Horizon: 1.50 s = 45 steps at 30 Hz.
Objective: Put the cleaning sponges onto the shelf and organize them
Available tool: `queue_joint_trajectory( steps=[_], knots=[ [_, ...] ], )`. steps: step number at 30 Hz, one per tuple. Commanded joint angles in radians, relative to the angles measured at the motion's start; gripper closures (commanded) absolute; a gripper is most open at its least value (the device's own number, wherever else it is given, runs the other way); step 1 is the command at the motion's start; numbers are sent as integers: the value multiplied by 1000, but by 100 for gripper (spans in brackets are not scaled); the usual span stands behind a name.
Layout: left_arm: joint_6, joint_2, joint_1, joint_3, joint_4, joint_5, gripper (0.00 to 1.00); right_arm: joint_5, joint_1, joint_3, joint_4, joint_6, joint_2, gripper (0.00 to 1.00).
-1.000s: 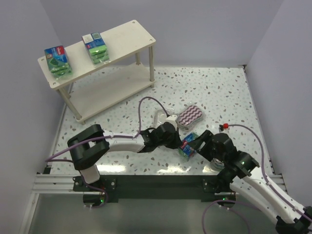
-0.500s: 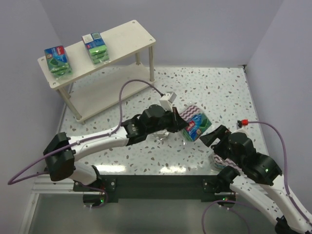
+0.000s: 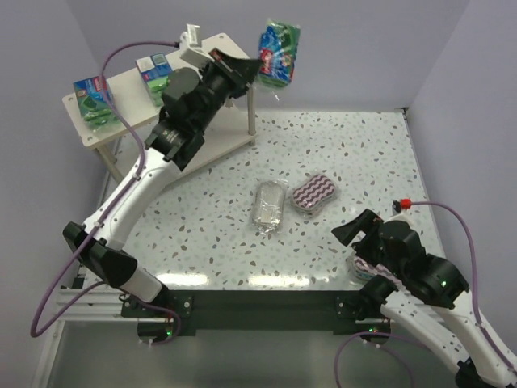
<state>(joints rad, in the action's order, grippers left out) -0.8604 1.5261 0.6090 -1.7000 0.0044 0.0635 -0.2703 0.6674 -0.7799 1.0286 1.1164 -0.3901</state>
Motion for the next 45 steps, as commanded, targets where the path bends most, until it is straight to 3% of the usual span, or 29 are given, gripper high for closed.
queue_joint_trajectory(
  steps=[1,5,11,18,25,34,40,45],
  knots=[
    [-84,66,-86,-134,3,48,100,0,3,-22,-2,-23,7,16],
    [-169,127,-222,-223,-34,52,100,16,3,-21,-7,-32,13,16],
    [-282,201,-308,-277,30,61,100,32,3,-7,-18,-41,16,16],
    [-367,272,-316,-332,5,130,100,45,3,16,-24,-44,34,16],
    [-404,236,-301,-305,-132,315,100,55,3,34,-28,-50,39,16],
    [-457,259,-301,-311,-182,352,100,75,3,44,-61,-56,22,15],
    [-470,269,-299,-320,-205,352,72,80,3,51,-58,-56,31,14],
    [-451,258,-299,-339,-215,357,35,83,3,53,-59,-56,31,13]
  ],
)
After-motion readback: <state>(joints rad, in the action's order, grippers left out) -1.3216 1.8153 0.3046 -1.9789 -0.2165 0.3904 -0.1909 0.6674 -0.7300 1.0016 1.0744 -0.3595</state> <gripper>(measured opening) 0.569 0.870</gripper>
